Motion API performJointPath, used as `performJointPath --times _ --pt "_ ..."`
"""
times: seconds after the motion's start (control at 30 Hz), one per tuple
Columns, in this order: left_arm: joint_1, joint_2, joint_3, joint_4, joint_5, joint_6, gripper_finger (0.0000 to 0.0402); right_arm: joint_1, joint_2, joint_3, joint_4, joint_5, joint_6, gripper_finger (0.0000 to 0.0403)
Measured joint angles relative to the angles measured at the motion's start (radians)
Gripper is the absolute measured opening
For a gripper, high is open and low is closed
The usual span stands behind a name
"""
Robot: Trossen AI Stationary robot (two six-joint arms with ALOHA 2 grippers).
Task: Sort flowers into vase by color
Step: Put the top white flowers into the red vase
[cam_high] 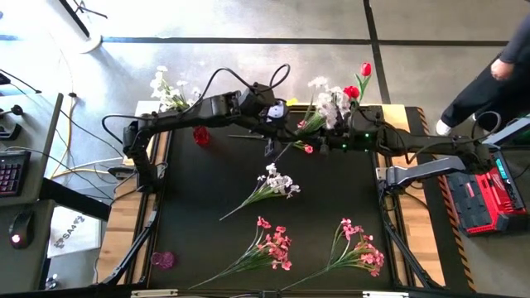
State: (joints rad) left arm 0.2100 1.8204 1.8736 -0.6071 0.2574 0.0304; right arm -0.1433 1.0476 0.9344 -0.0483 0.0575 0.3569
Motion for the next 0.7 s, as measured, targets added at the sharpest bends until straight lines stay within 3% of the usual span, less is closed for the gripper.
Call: performJointPath --times 0.27,0.5,0.7 --pt "0.012 -0.006 0.000 -0.018 -0.079 -0.051 0.0000 -0.001 -0.144 0.000 -0.026 0.108 0.034 0.0138" --pt "0.015 -0.010 0.000 -0.009 -0.167 -0.053 0.0000 -0.001 -0.266 0.000 -0.254 0.235 0.122 0.0148" --pt "0.044 -0.074 -0.001 0.042 -0.194 -0.010 0.0000 -0.001 -0.266 0.000 -0.332 0.207 0.150 0.0149"
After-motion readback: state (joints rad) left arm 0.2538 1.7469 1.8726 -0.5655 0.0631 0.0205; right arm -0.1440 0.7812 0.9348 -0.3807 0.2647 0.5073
